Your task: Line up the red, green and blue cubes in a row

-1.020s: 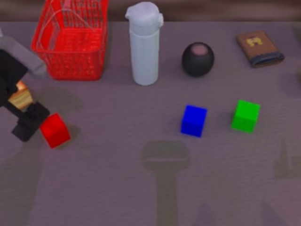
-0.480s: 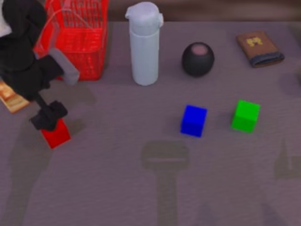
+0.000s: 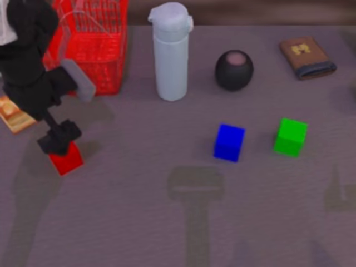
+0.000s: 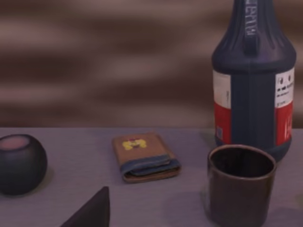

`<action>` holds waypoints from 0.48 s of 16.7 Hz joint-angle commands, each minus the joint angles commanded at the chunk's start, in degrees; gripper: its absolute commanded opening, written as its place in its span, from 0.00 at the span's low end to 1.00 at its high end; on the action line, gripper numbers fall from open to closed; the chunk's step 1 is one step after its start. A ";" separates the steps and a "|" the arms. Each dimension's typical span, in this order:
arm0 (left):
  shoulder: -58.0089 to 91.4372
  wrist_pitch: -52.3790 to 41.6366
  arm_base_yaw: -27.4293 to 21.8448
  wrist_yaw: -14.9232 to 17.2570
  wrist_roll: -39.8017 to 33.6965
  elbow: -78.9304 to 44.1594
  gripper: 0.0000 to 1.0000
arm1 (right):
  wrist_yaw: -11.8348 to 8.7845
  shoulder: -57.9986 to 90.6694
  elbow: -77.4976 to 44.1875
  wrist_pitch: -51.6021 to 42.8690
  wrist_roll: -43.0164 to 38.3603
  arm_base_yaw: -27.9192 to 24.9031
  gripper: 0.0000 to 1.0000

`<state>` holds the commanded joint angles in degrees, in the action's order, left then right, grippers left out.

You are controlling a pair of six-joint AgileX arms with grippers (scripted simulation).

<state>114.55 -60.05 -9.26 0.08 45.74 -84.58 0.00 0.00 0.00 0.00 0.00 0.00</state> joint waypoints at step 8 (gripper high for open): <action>7.29 16.22 -0.11 0.06 0.16 8.74 1.00 | 0.00 0.00 0.00 0.00 0.00 0.00 1.00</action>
<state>121.84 -43.83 -9.37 0.14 45.89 -75.85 0.00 0.00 0.00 0.00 0.00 0.00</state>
